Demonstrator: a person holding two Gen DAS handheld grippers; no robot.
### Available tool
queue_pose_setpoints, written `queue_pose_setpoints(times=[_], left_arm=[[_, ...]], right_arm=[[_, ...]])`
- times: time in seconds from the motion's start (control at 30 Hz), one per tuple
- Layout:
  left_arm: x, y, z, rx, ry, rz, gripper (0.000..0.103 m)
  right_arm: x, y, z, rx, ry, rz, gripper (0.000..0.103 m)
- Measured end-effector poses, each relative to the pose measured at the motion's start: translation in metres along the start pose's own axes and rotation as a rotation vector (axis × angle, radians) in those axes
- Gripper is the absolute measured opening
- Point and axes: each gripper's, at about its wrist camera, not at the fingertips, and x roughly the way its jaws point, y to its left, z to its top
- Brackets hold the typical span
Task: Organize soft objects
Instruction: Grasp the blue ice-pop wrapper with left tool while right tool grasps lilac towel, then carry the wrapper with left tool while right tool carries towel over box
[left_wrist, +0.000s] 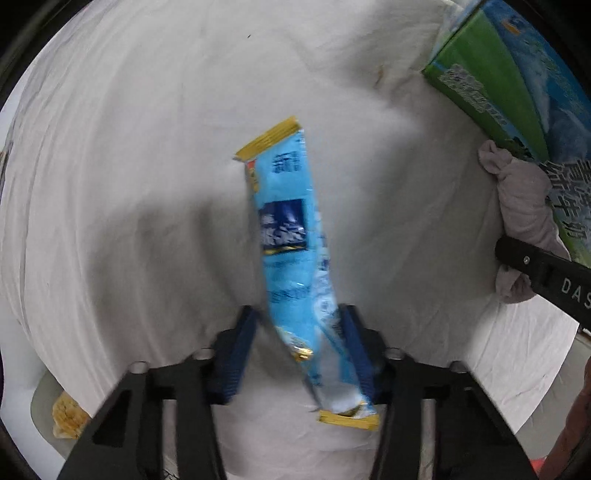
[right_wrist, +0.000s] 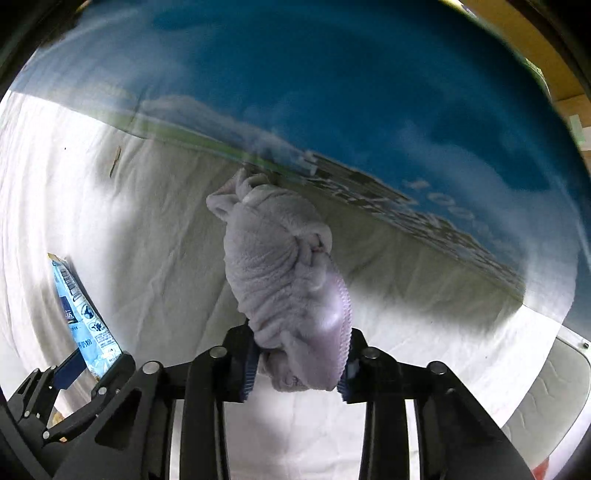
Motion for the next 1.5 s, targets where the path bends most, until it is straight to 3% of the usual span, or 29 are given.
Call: queue_pose_setpoints(times=[0.03, 0.17, 0.23, 0.5, 0.73, 0.93, 1.2, 1.37, 1.5], left_arm=[[-0.001, -0.004, -0.004, 0.006, 0.000, 0.000, 0.025], [-0.003, -0.005, -0.005, 0.022, -0.004, 0.006, 0.019], [-0.007, -0.001, 0.004, 0.028, -0.013, 0.009, 0.018], [-0.039, -0.009, -0.016, 0.086, -0.092, 0.022, 0.017], [-0.089, -0.033, -0.027, 0.153, -0.194, -0.015, 0.017], [-0.148, -0.059, -0.029, 0.216, -0.279, -0.097, 0.017], [-0.217, -0.092, 0.000, 0.323, -0.346, -0.210, 0.017], [-0.230, -0.119, 0.046, 0.387, -0.336, -0.209, 0.017], [-0.212, -0.138, 0.090, 0.396, -0.262, -0.203, 0.017]], right_arm=[[0.000, 0.000, -0.002, -0.001, -0.002, -0.002, 0.029], [-0.006, 0.007, -0.018, -0.007, -0.010, 0.007, 0.026], [-0.014, 0.006, -0.025, -0.011, -0.024, 0.016, 0.026], [-0.051, -0.009, -0.056, 0.018, -0.086, 0.088, 0.025], [-0.093, -0.035, -0.080, 0.067, -0.144, 0.163, 0.025], [-0.149, -0.069, -0.091, 0.114, -0.222, 0.226, 0.025], [-0.212, -0.117, -0.083, 0.195, -0.322, 0.272, 0.025], [-0.222, -0.123, -0.055, 0.224, -0.333, 0.276, 0.025], [-0.209, -0.130, -0.027, 0.253, -0.303, 0.266, 0.025]])
